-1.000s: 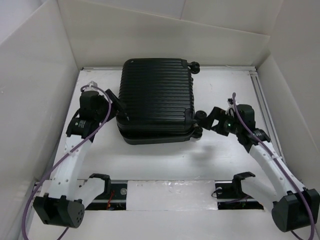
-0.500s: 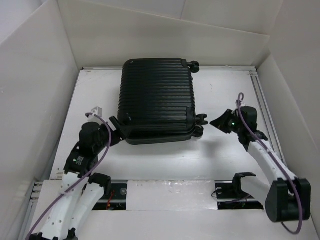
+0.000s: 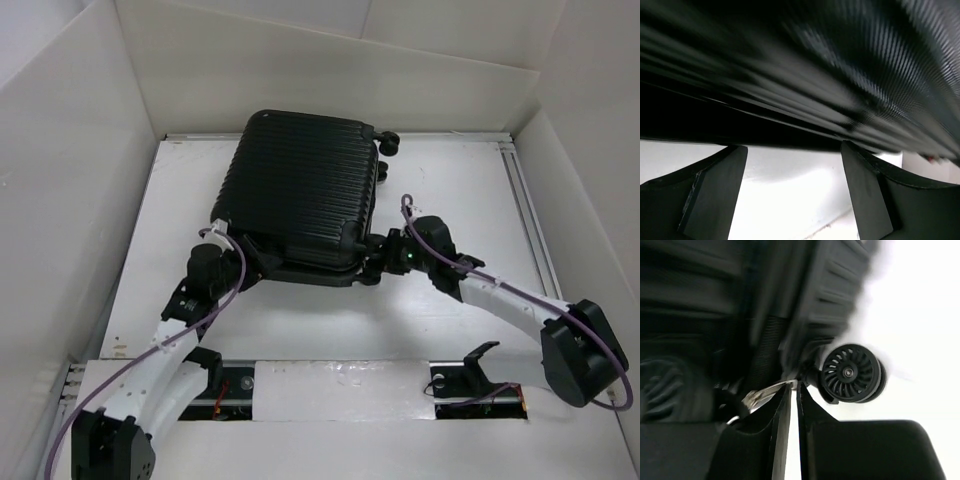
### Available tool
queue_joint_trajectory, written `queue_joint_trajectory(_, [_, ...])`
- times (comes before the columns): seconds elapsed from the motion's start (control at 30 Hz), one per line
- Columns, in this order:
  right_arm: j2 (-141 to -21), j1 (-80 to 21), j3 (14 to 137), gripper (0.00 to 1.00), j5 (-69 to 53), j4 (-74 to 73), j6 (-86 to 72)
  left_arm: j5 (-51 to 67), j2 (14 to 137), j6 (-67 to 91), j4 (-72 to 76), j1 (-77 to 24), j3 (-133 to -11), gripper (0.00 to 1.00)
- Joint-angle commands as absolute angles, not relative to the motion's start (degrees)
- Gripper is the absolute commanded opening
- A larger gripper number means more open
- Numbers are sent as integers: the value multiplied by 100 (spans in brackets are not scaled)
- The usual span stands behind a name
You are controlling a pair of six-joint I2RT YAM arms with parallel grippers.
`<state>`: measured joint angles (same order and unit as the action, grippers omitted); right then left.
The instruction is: Pack the luggage
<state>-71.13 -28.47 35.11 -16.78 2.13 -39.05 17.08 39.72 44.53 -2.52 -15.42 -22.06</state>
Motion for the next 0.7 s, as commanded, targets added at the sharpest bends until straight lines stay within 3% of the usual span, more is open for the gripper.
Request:
queue_joint_trajectory(0.0, [-6760,-3278,3956,16,-995,668,-4034,1644,4297,4501,1142,-1564,-2373,72])
queue_joint_trajectory(0.1, [-6294,-3515,3754,25,-382,476,-4096,1644,4412,4447,1476,-1617,-2373,69])
queue_joint_trajectory(0.13, [-6171,-3568,3605,38,-221,344,-4096,1644,4412,4447,1477,-1695,-2303,67])
queue_joint_trajectory(0.17, [-5926,-3629,3473,42,-89,264,-4043,1539,4334,4447,1477,-1853,-2233,67])
queue_joint_trajectory(0.2, [-5811,-3691,3324,44,69,264,-4043,1486,4272,4447,1363,-1907,-2232,61])
queue_joint_trajectory(0.33, [-5669,-3691,2664,44,-244,1043,-3535,1275,3509,4447,889,-1907,-1820,38])
queue_joint_trajectory(0.43, [-5958,-3691,2461,47,-1025,2105,-2841,1117,3103,4447,511,-1907,-1758,37])
queue_joint_trajectory(0.67, [-6556,-3341,2374,55,-1923,3706,-1978,1537,3392,4447,519,-1907,-1811,37])
